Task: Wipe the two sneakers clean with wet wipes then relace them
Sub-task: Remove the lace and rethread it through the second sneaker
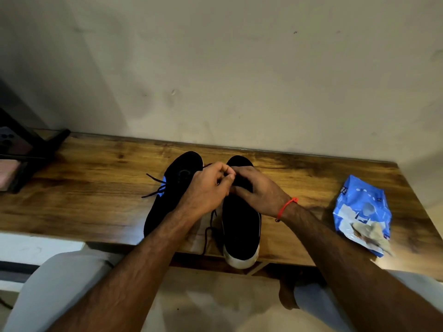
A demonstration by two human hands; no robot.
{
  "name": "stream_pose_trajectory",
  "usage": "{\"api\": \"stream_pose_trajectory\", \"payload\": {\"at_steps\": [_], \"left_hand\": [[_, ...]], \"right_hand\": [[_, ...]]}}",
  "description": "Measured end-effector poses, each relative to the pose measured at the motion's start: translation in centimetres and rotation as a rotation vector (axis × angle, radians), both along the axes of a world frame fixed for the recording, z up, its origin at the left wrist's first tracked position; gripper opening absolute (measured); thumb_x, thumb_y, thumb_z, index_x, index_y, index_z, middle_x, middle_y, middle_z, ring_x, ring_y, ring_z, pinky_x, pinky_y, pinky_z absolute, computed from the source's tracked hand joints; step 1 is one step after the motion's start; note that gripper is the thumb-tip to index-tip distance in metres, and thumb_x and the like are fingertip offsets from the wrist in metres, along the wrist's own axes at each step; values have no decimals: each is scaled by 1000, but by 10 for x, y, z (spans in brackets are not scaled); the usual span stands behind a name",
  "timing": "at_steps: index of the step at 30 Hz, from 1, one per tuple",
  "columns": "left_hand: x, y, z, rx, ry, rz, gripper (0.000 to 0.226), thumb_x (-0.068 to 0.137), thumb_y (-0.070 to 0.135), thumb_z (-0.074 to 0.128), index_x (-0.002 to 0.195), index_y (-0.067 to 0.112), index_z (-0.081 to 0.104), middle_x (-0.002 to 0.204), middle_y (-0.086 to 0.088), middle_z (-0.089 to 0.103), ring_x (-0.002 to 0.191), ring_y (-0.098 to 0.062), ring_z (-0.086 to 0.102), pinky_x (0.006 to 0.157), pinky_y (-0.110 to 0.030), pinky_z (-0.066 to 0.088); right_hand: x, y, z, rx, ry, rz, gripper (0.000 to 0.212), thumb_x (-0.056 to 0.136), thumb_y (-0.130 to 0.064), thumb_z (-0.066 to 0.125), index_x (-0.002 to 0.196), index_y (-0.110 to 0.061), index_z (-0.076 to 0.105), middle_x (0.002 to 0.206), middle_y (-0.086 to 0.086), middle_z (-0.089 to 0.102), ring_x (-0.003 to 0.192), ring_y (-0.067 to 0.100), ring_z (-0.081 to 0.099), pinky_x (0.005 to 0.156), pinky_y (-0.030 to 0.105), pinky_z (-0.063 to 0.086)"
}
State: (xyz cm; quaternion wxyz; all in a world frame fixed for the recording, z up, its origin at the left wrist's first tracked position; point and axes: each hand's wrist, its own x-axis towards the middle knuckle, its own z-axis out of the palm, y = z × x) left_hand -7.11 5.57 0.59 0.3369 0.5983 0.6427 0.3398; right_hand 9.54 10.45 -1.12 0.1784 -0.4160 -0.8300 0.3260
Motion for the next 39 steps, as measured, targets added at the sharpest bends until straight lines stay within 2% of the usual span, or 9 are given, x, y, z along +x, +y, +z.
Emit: {"api": "stream_pose_trajectory", "payload": {"at_steps": [8,12,15,19,25,29,33,36,39], "left_hand": [[-23,5,7,85,28,157,3,98,29,64,97,29,67,75,7,69,69,-8,63,59,-22,47],[-20,4,8,86,-10,66,5,98,24,64,96,28,67,72,8,71,68,-5,66,62,-18,48],[-14,2,6,95,-3,38,6,98,23,65,95,28,67,71,10,72,69,-4,68,66,-20,52],[-20,3,7,143,49,74,5,97,25,67,96,29,68,71,12,71,68,0,67,60,-17,52],[-20,2,4,132,78,22,4,96,24,69,96,28,71,74,12,70,72,1,67,65,-11,46],[-27,3,8,166,91,74,11,97,27,67,94,38,70,77,15,69,76,-1,65,65,-15,48],[-20,2,9,202,56,65,9,98,23,66,100,25,75,81,22,66,78,13,60,66,-3,42],[-16,1,6,208,38,20,12,97,23,68,103,23,78,81,21,69,70,8,62,65,-10,47],[-18,1,7,213,48,36,14,96,22,70,107,25,79,78,24,67,70,13,59,63,-7,44]], "right_hand": [[5,10,-5,-148,45,-470,10,95,-17,63,100,-15,72,98,-3,69,93,12,62,80,24,49],[-4,3,1,-126,171,-245,52,91,-10,61,141,-21,50,133,-2,57,119,10,54,103,26,45],[-9,1,3,-21,116,-26,41,91,-9,56,130,-19,61,122,-5,67,115,10,60,98,34,49],[-7,-3,18,-415,321,-130,33,93,-11,51,116,-25,70,105,-3,75,109,37,64,100,56,48],[-6,7,17,-301,345,-424,19,98,-22,61,84,-15,72,72,0,68,65,8,64,75,35,53],[12,28,5,-255,448,-751,14,98,-22,61,86,-22,68,89,8,71,80,18,67,85,41,55],[5,13,10,21,212,-333,34,97,-30,62,129,-19,62,123,-5,64,115,7,54,100,23,41],[-10,1,15,9,115,-55,21,99,-28,59,109,-16,72,94,-4,73,86,7,66,74,23,50],[-8,8,9,-37,135,-308,18,98,-24,59,88,-18,73,69,-8,65,62,4,58,60,20,44]]}}
